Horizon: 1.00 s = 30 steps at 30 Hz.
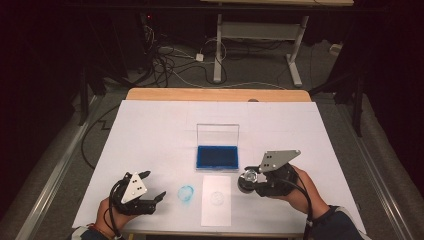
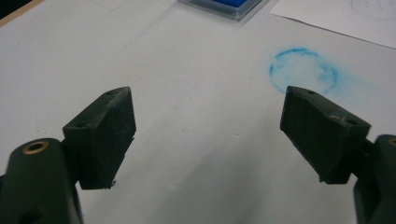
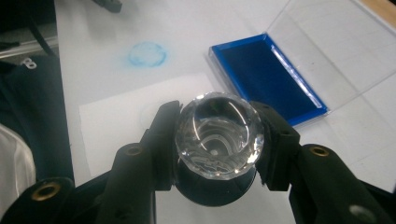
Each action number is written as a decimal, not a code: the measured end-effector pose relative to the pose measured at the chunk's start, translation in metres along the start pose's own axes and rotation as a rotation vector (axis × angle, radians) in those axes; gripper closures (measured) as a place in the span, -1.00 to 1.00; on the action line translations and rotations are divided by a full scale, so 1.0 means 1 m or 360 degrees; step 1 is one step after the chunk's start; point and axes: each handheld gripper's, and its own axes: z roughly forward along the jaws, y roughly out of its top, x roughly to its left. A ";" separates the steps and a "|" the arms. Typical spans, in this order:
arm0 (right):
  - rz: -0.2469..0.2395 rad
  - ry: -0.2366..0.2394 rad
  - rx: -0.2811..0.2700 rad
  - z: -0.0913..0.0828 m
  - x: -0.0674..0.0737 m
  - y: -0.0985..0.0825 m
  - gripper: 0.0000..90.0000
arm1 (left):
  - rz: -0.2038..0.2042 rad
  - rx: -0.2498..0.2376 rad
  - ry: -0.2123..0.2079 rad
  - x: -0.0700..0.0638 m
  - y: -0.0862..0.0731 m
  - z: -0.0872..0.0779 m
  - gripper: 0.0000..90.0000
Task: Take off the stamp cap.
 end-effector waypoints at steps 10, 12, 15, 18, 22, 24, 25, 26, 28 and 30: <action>0.0048 -0.0049 -0.0067 -0.006 -0.014 0.008 0.26 | 0.0004 0.0022 -0.0024 -0.002 0.001 0.003 -0.60; 0.0041 -0.0064 -0.0067 -0.007 -0.016 0.012 0.26 | 0.0015 0.0009 -0.0013 -0.001 0.002 0.002 -0.60; 0.0034 -0.0064 -0.0053 -0.004 -0.022 0.017 0.26 | 0.0021 0.0014 -0.0016 -0.002 0.002 0.003 -0.60; 0.0035 -0.0073 -0.0028 0.001 -0.027 0.022 0.26 | 0.0004 0.0027 -0.0028 -0.002 0.002 0.004 -0.60; 0.0024 -0.0074 0.0007 0.009 -0.032 0.031 0.26 | 0.0024 0.0022 -0.0021 -0.002 0.002 0.004 -0.60; 0.0017 -0.0069 0.0011 0.012 -0.033 0.035 0.26 | 0.0010 0.0030 -0.0030 -0.003 0.002 0.003 -0.60; 0.0012 -0.0067 0.0012 0.014 -0.034 0.037 0.26 | 0.0023 0.0022 -0.0021 -0.002 0.002 0.003 -0.60; 0.0007 -0.0070 0.0014 0.016 -0.034 0.039 0.26 | 0.0009 0.0028 -0.0029 -0.003 0.001 0.003 -0.60; 0.0005 -0.0067 0.0016 0.019 -0.036 0.043 0.26 | 0.0010 0.0029 -0.0028 -0.002 0.001 0.003 -0.60; 0.0003 -0.0065 0.0019 0.021 -0.037 0.046 0.26 | 0.0010 0.0028 -0.0030 -0.002 0.001 0.003 -0.60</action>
